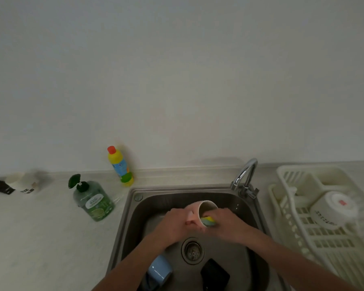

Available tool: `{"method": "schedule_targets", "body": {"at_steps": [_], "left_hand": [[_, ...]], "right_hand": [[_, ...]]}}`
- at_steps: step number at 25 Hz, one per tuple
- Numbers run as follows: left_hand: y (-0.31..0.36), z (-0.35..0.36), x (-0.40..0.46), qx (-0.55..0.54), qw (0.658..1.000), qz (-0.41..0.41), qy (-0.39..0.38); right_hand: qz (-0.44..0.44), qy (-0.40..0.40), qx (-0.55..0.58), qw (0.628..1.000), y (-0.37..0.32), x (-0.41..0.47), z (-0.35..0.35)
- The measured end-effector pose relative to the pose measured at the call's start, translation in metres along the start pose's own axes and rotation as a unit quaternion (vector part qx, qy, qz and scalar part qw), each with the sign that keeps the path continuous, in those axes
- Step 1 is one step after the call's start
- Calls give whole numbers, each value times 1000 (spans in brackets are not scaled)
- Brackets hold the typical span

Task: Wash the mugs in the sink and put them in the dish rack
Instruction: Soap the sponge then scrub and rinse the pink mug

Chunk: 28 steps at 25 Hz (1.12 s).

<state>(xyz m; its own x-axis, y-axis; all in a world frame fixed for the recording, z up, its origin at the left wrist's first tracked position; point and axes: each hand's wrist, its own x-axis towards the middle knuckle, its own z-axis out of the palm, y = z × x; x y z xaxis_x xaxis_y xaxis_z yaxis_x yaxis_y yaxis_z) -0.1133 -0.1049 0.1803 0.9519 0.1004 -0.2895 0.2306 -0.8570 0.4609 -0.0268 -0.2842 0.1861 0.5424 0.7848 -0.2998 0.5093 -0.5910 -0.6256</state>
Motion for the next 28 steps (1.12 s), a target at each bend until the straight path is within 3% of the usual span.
{"method": "schedule_targets", "body": {"at_steps": [1, 2, 4, 5, 6, 7, 8, 9, 10, 11, 13, 17, 20, 22, 23, 24, 27, 28], "left_hand": [[-2, -1, -1, 35, 999, 8, 9], [-3, -2, -5, 61, 998, 12, 14], [-3, -6, -13, 74, 997, 27, 14], [-4, -8, -16, 73, 996, 41, 14], [-5, -10, -20, 72, 996, 52, 10], [-8, -13, -24, 72, 995, 66, 8], [-11, -16, -28, 81, 994, 78, 7], [-15, -18, -30, 97, 991, 89, 2], [-18, -20, -33, 113, 989, 92, -10], [-22, -21, -35, 121, 988, 94, -24], [-27, -21, -43, 125, 986, 101, -34], [-41, -22, -52, 129, 984, 121, -21], [-61, -23, -54, 92, 992, 89, -10], [-71, -23, -58, 74, 994, 82, -11], [-73, -21, -60, 71, 994, 79, -19], [-74, -19, -63, 65, 995, 76, -25], [-64, -11, -67, 46, 997, 65, -21], [-62, -8, -65, 46, 997, 65, -17]], "right_hand": [[35, -13, 128, 991, -7, -6, -1], [83, -21, 297, 951, -15, -10, -2], [168, -15, 609, 775, -31, -15, 1], [190, -1, 681, 707, -36, -15, 5], [201, 15, 689, 696, -41, -12, 11], [208, 17, 632, 746, -49, -12, 15], [209, 9, 494, 844, -54, -16, 18], [199, -16, 324, 925, -66, -24, 18], [180, -32, 132, 974, -76, -26, 18], [147, -53, -38, 987, -84, -28, 19], [143, -101, -240, 955, -111, -31, 22], [131, -19, -28, 991, -129, 9, 45], [121, 22, 87, 989, -122, -21, 57], [49, 14, -4, 999, -128, -37, 59], [9, -14, -123, 992, -119, -41, 65], [58, -54, -134, 988, -120, -44, 67], [53, -36, -247, 967, -83, -21, 79], [78, -62, -181, 978, -56, -4, 84]]}}
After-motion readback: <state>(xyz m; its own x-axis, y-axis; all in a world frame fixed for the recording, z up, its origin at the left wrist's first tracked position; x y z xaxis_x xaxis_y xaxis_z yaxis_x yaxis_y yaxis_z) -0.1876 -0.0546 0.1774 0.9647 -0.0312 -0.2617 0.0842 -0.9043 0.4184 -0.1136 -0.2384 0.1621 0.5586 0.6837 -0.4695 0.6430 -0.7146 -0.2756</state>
